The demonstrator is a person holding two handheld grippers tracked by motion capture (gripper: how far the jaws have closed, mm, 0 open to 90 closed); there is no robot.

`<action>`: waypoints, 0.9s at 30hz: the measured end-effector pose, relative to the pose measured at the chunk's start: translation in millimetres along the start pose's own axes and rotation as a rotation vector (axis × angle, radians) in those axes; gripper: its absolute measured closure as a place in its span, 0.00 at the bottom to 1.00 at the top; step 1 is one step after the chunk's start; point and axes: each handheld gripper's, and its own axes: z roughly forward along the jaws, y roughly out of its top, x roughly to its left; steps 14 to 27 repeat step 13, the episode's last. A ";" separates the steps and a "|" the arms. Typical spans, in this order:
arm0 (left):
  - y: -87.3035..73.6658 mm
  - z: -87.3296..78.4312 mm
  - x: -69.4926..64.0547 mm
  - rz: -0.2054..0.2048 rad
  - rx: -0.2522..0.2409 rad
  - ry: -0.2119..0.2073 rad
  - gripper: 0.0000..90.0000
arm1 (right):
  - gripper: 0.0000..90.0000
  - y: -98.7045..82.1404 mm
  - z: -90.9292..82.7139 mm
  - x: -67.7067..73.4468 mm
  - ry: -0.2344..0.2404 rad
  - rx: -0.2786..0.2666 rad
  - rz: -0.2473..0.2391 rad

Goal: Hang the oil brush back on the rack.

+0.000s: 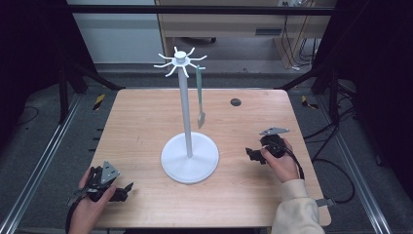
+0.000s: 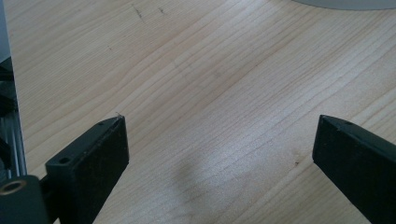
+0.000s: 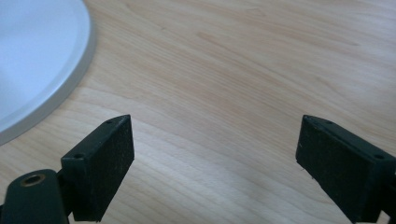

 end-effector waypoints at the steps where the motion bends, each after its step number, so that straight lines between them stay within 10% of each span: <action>1: 0.0 0.1 0.0 0.001 0.001 0.000 0.04 | 0.13 -0.1 1.5 2.5 0.018 0.006 0.009; 11: 0.2 0.3 -0.4 0.004 0.001 -0.001 0.04 | 0.13 -0.2 16.9 27.2 0.105 0.043 -0.046; 27: 0.3 0.4 -0.4 0.005 0.001 -0.001 0.04 | 0.13 0.7 17.5 29.4 0.103 0.046 -0.059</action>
